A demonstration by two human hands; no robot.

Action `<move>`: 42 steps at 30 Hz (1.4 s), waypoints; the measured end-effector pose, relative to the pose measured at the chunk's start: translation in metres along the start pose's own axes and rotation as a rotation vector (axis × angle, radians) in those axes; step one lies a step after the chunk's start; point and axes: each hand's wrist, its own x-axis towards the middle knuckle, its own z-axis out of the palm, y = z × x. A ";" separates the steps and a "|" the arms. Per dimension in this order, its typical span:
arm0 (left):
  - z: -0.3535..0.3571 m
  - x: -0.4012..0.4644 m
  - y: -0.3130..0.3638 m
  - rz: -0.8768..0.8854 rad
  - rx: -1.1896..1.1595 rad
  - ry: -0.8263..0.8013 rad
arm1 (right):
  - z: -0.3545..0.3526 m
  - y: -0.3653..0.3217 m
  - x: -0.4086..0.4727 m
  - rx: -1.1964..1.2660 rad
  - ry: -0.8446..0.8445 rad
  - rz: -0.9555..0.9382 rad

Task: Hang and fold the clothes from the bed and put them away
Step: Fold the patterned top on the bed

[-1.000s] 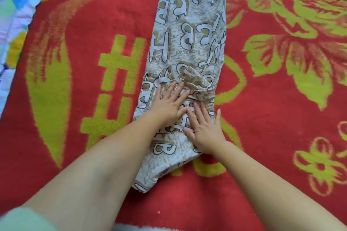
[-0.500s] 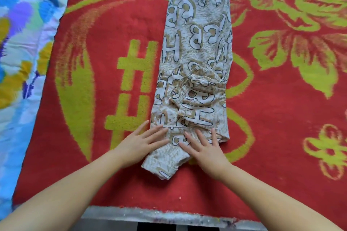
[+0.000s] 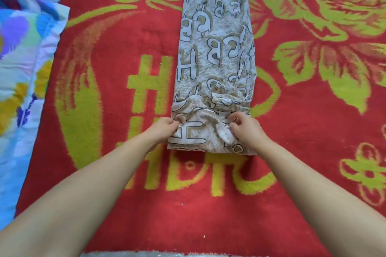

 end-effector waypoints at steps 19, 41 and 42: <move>0.067 -0.021 -0.015 0.457 1.240 0.116 | 0.032 0.022 -0.025 -0.820 -0.232 -0.291; 0.025 0.032 0.050 0.238 0.573 0.489 | -0.014 0.018 0.027 -0.365 0.280 -0.190; 0.034 0.026 0.048 0.348 0.668 0.542 | -0.004 0.013 0.019 -0.416 0.338 -0.254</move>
